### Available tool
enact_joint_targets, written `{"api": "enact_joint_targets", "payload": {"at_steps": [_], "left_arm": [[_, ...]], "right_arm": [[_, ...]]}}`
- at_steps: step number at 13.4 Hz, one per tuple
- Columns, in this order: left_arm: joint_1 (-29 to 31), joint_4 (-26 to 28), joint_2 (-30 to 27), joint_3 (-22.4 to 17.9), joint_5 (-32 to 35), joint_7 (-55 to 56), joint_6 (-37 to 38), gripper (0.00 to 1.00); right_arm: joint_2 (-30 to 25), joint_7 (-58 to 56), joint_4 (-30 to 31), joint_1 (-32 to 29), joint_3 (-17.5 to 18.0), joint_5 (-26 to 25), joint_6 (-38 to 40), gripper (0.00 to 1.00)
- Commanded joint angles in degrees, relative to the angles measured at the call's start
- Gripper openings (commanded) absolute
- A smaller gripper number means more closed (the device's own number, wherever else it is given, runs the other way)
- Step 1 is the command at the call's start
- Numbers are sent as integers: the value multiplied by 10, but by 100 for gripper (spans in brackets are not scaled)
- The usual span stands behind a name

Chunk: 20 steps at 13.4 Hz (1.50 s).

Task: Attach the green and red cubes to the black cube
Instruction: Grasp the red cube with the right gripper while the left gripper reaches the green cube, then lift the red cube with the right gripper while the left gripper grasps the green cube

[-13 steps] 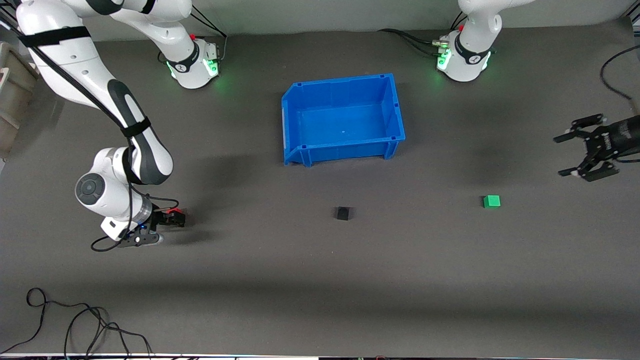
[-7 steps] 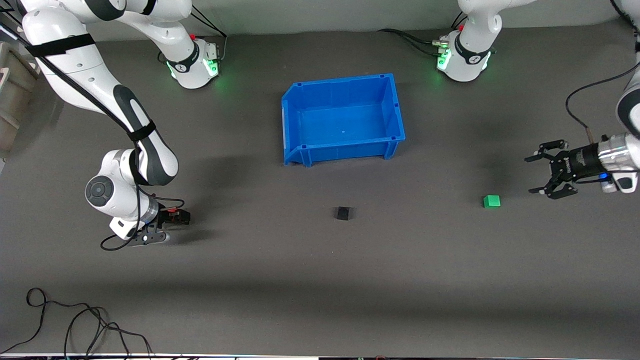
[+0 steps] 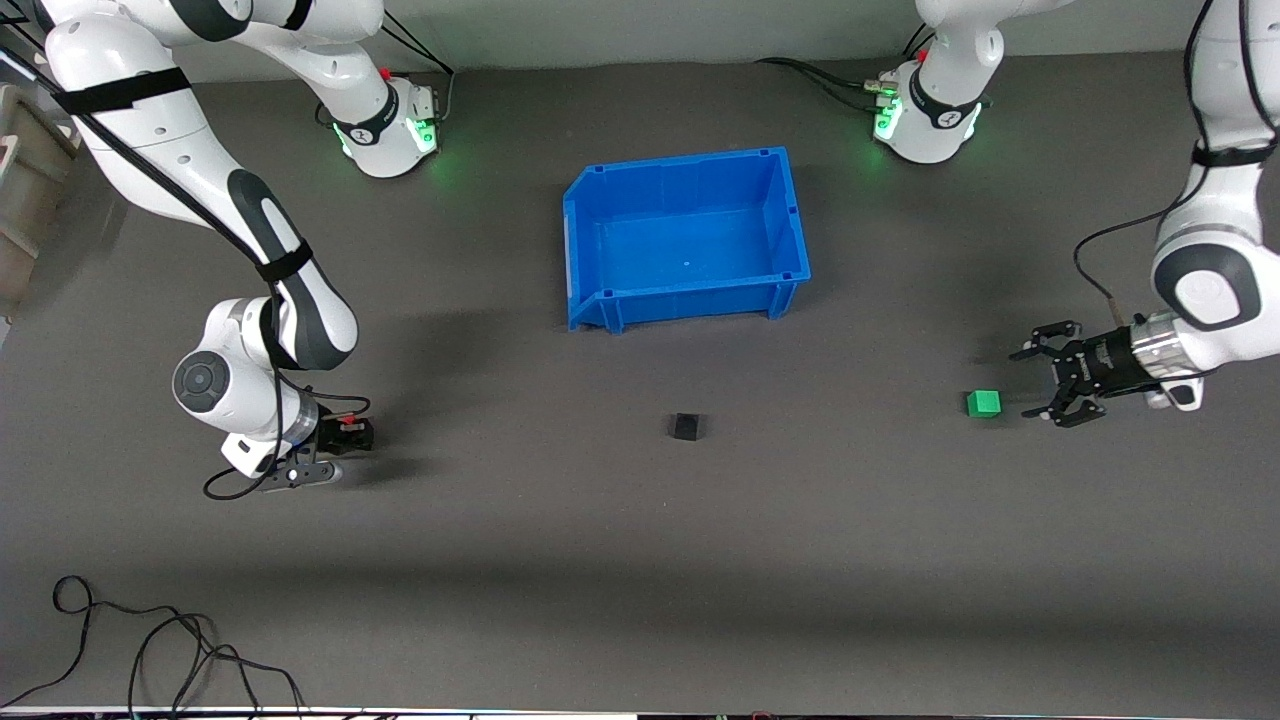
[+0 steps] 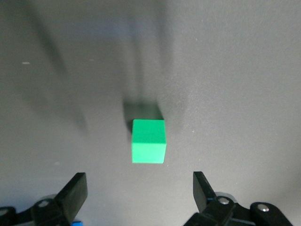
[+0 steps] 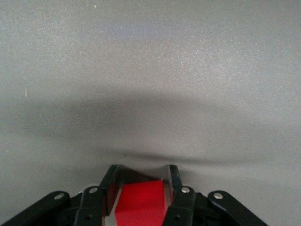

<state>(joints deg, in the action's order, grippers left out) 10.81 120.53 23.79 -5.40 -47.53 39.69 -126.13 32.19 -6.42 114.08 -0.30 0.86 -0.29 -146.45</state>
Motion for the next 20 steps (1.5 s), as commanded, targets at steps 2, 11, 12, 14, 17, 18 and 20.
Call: {"api": "enact_joint_targets", "payload": {"at_steps": [2,11,12,14,17,18,20], "left_arm": [[-9,9,24,-4,-57,-80,-25,100],[-23,8,50,-4,-75,-80,-61,100],[-24,8,50,-3,-77,-81,-61,100],[-23,9,51,-3,-78,-84,-61,81],[-21,9,49,-4,-81,-84,-60,27],[-22,8,45,-4,-81,-83,-57,27],[-19,5,29,-5,-78,-77,-46,27]], "right_arm": [[-12,-9,14,-1,1,-9,-9,46],[-17,-8,14,-1,1,-9,-5,0],[-18,-8,14,-1,1,-9,-4,0],[-26,0,14,-1,1,-2,-2,0],[-67,17,1,-7,-1,15,64,0],[-79,42,-14,-6,-2,33,99,0],[-93,107,-50,-6,-2,37,170,0]]}}
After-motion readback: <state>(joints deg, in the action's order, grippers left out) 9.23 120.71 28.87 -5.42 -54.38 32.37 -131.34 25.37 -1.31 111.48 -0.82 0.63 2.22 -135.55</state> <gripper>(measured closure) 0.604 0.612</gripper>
